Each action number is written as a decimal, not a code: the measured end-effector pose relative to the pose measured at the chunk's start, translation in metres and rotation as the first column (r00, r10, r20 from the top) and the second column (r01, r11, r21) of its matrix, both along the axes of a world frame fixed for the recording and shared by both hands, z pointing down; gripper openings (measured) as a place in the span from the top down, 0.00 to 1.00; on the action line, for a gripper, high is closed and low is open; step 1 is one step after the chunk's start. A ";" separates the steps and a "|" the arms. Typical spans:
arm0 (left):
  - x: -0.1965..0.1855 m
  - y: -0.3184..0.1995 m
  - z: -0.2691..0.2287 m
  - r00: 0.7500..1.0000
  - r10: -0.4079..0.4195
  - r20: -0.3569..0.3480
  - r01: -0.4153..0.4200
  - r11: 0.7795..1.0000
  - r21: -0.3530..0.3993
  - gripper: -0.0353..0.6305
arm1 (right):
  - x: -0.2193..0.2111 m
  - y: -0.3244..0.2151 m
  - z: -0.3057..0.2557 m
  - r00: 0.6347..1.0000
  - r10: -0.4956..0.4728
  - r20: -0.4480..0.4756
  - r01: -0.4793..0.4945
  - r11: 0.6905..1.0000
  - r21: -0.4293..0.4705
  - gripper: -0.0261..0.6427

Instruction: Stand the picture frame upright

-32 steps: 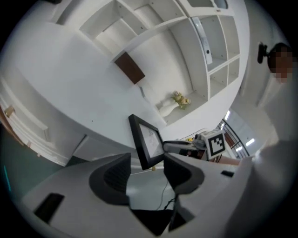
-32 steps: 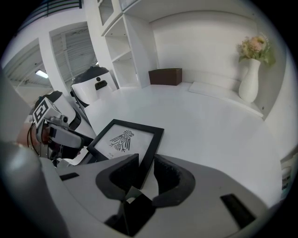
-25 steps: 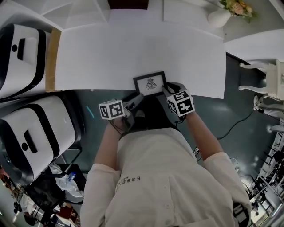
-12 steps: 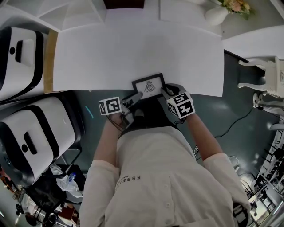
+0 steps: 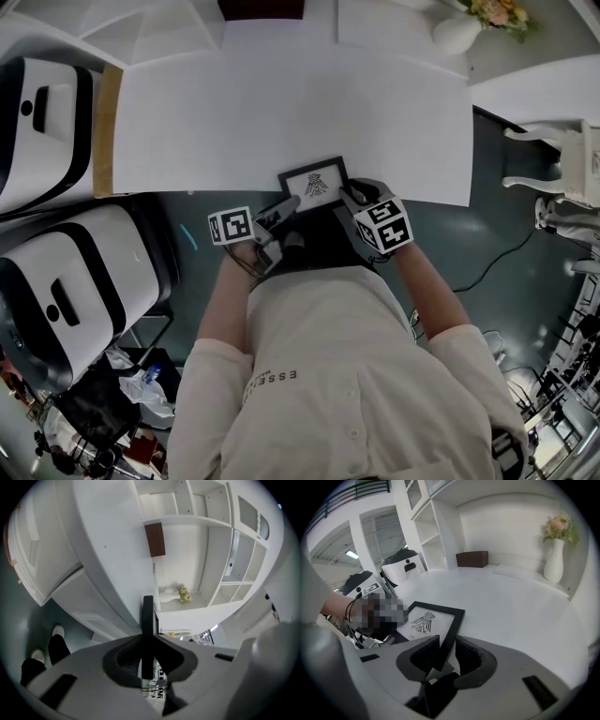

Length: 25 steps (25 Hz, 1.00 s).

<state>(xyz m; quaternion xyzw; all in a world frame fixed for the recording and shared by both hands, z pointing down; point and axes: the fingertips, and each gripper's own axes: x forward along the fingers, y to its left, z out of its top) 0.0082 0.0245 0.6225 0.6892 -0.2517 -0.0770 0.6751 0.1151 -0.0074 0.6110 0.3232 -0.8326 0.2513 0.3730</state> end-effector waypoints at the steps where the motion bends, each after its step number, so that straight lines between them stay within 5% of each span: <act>1: 0.000 -0.001 -0.002 1.000 0.000 -0.003 0.000 1.000 0.006 0.84 | 0.000 0.000 0.000 1.000 0.003 0.011 -0.003 1.000 0.002 0.79; 4: 0.001 -0.002 -0.013 0.999 -0.007 -0.041 0.008 1.000 0.010 0.84 | -0.005 -0.004 -0.010 0.990 0.029 0.136 -0.028 1.000 -0.010 0.79; 8: -0.004 -0.006 -0.023 0.998 -0.003 -0.061 0.005 0.999 0.033 0.84 | -0.012 -0.012 -0.029 0.934 0.068 0.351 -0.050 0.997 -0.060 0.69; 14: -0.009 -0.020 -0.044 0.993 -0.008 -0.119 0.016 0.998 0.063 0.84 | -0.009 -0.026 -0.031 0.884 0.106 0.454 -0.029 0.984 -0.173 0.67; 25: -0.011 -0.053 -0.082 0.989 0.029 -0.147 -0.003 0.985 0.175 0.84 | -0.020 -0.058 -0.056 0.692 0.192 0.695 0.134 0.913 -0.385 0.67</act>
